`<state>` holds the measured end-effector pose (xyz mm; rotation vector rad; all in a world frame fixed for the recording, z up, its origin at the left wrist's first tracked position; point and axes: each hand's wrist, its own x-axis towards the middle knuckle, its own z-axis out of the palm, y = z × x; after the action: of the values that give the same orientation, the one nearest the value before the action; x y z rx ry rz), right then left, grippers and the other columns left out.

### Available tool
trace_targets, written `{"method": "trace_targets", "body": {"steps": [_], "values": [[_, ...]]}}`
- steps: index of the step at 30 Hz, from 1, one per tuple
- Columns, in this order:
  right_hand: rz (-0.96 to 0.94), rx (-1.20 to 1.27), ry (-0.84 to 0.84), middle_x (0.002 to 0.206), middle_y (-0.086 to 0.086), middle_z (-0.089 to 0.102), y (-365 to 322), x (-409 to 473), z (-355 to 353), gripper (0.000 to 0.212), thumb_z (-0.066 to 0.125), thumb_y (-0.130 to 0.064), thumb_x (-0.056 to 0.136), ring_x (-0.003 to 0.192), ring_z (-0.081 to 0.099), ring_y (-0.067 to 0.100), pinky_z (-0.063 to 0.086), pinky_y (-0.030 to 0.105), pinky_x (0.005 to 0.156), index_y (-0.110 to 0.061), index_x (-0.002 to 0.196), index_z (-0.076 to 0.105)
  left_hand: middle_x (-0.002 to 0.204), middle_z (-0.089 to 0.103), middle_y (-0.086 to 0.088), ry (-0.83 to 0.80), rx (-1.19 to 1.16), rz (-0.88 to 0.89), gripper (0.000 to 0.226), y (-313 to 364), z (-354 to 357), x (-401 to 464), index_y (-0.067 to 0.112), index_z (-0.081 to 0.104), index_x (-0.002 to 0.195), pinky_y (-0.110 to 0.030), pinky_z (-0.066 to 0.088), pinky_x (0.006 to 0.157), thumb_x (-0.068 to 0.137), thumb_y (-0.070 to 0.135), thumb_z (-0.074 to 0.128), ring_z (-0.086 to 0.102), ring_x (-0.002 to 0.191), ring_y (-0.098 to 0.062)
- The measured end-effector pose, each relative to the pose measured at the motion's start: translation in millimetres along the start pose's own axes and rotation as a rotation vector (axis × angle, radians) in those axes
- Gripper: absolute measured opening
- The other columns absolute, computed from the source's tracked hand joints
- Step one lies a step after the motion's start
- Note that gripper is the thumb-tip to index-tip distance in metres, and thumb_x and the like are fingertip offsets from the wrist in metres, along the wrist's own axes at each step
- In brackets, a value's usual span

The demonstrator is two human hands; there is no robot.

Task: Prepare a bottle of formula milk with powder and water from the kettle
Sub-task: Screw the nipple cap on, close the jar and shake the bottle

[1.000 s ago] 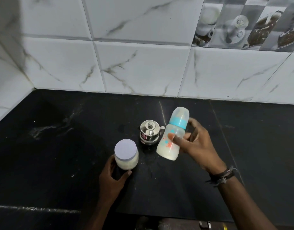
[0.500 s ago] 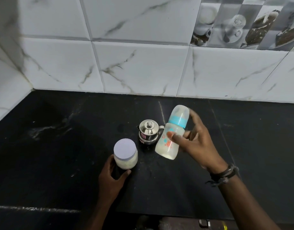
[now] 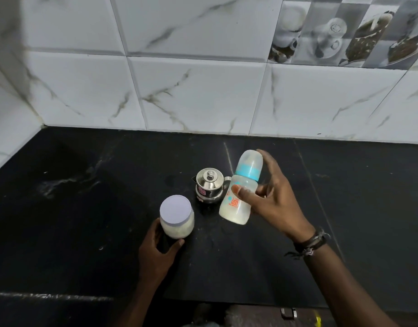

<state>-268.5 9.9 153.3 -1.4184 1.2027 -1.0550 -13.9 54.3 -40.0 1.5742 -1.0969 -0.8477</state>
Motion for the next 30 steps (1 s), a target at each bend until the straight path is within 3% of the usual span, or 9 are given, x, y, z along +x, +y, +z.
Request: {"method": "trace_targets", "body": {"steps": [3,7,11,13,16,20,24,27,30], "values": [[0.153,0.096,-0.174,0.097,0.019,0.075,-5,0,-4,0.076,0.076,-0.024,0.074,0.085,0.075,0.035,0.062,0.045,0.06,-0.038,0.139,0.038,0.128,0.061,0.008,0.013,0.002,0.019,0.079,2,0,-1,0.045,0.05,0.124,-0.026,0.048,0.099,0.064,0.01,0.089,0.058,0.118,-0.004],[0.004,-0.006,-0.023,0.108,0.016,0.072,-1,3,-5,0.081,0.079,-0.022,0.075,0.084,0.076,0.031,0.062,0.04,0.064,-0.034,0.141,0.035,0.131,0.06,0.006,0.005,0.005,0.009,0.08,1,0,0,0.034,0.049,0.131,-0.031,0.047,0.099,0.065,0.012,0.089,0.058,0.12,-0.008],[0.058,0.005,-0.142,0.103,0.016,0.074,-1,1,-5,0.08,0.077,-0.012,0.081,0.084,0.076,0.029,0.062,0.042,0.063,-0.035,0.143,0.031,0.131,0.06,0.005,0.001,-0.001,0.018,0.081,-1,0,0,0.03,0.049,0.134,-0.032,0.047,0.1,0.065,0.012,0.089,0.057,0.121,-0.009],[0.026,0.078,-0.085,0.105,0.016,0.073,-1,2,-6,0.079,0.076,-0.016,0.079,0.086,0.076,0.03,0.062,0.041,0.062,-0.034,0.142,0.033,0.132,0.06,0.005,0.0,-0.002,0.019,0.081,-1,0,0,0.027,0.05,0.135,-0.033,0.047,0.101,0.066,0.012,0.089,0.057,0.121,-0.009],[-0.057,-0.217,0.019,0.109,-0.002,0.071,1,6,-6,0.084,0.081,-0.029,0.077,0.084,0.075,0.013,0.062,0.028,0.071,-0.039,0.142,0.029,0.133,0.059,0.004,-0.001,-0.003,0.015,0.082,-2,0,0,0.025,0.049,0.136,-0.033,0.047,0.101,0.066,0.012,0.088,0.056,0.122,-0.01],[-0.006,-0.002,-0.057,0.105,0.014,0.072,-3,3,-5,0.079,0.078,-0.017,0.077,0.083,0.076,0.029,0.063,0.043,0.064,-0.033,0.141,0.034,0.131,0.06,0.005,0.006,-0.01,0.02,0.08,0,0,0,0.032,0.049,0.132,-0.025,0.048,0.098,0.065,0.012,0.089,0.057,0.12,-0.008],[-0.048,-0.21,0.014,0.109,0.006,0.071,-1,10,-8,0.086,0.082,-0.031,0.076,0.08,0.076,0.02,0.062,0.037,0.066,-0.039,0.143,0.029,0.131,0.06,0.005,0.001,-0.005,0.016,0.081,-1,1,0,0.028,0.05,0.134,-0.029,0.048,0.1,0.065,0.012,0.088,0.057,0.12,-0.008],[0.002,-0.042,-0.033,0.1,0.016,0.073,-2,8,-5,0.082,0.081,-0.022,0.076,0.08,0.076,0.031,0.062,0.047,0.063,-0.034,0.141,0.033,0.13,0.06,0.006,0.007,-0.01,0.018,0.08,1,0,0,0.032,0.048,0.132,-0.026,0.048,0.099,0.065,0.011,0.089,0.057,0.119,-0.007],[-0.073,-0.151,0.038,0.103,0.003,0.073,0,11,-8,0.085,0.082,-0.025,0.077,0.08,0.076,0.023,0.063,0.039,0.066,-0.035,0.143,0.03,0.131,0.06,0.005,0.005,-0.008,0.013,0.081,0,1,0,0.031,0.049,0.133,-0.025,0.047,0.099,0.065,0.011,0.088,0.057,0.119,-0.006]]}}
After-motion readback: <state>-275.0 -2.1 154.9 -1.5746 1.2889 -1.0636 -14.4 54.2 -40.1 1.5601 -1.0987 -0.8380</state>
